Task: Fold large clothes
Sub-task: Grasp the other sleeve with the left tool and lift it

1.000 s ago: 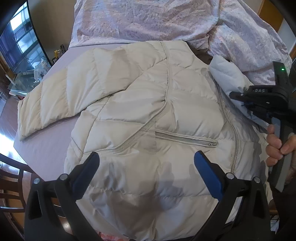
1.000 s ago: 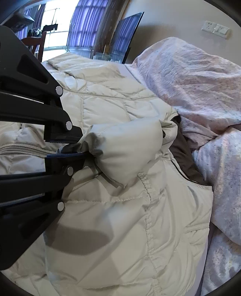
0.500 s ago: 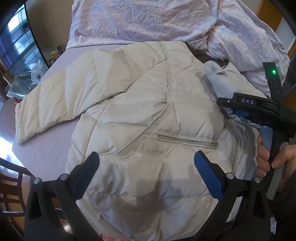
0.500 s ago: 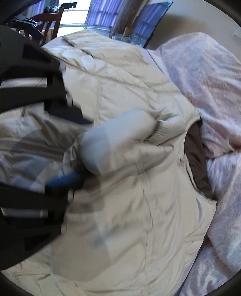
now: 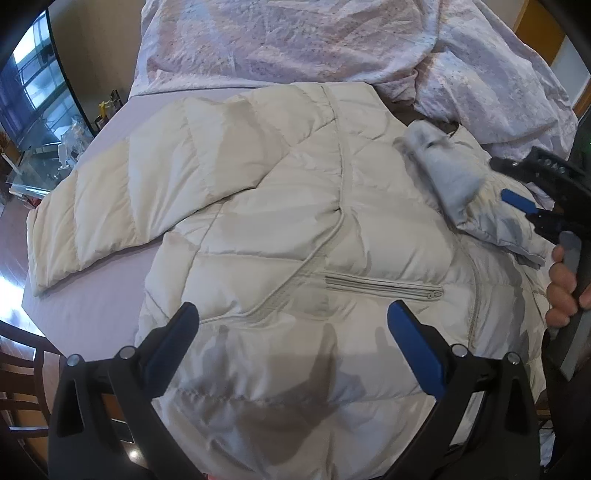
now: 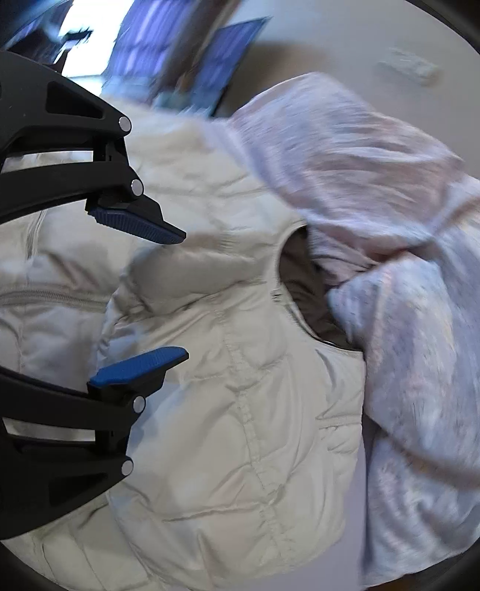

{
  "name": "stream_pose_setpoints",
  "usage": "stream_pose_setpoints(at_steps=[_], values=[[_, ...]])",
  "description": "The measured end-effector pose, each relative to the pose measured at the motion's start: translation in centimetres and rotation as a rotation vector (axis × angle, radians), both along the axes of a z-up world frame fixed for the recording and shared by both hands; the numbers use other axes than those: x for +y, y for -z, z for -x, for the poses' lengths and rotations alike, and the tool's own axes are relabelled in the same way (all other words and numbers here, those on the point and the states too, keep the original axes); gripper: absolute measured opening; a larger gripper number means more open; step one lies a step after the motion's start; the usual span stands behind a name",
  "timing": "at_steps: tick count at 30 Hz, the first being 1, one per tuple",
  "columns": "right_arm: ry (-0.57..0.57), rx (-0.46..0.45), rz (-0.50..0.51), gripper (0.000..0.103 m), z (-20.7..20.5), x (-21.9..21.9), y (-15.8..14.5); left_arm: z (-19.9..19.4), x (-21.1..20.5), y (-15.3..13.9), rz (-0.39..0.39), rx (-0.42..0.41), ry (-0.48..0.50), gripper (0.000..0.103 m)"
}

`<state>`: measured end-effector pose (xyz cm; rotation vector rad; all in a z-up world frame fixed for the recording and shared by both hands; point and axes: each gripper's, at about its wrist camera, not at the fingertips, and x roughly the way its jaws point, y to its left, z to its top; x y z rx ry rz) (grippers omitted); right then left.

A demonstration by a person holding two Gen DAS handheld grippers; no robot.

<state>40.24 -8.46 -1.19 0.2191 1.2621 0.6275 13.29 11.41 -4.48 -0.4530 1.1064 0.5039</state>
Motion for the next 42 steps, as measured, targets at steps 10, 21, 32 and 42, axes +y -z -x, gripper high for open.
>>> stream_pose_setpoints(at_steps=[10, 21, 32, 42], values=[[-0.005, -0.007, 0.278, 0.061, -0.2, 2.0, 3.4, 0.2, 0.8, 0.2, 0.003, 0.004, 0.004, 0.101], [-0.044, -0.01, 0.504, 0.077, 1.9, 6.9, 5.7, 0.9, 3.2, 0.1, 0.027, -0.015, -0.029, 0.101], [-0.093, -0.047, 0.543, 0.084, 1.7, 7.6, 6.8, 3.2, 8.5, 0.4, -0.01, 0.009, -0.145, 0.101], [-0.093, -0.058, 0.533, 0.085, 2.1, 7.5, 6.8, 10.5, 17.6, 2.9, 0.078, 0.023, -0.419, 0.101]])
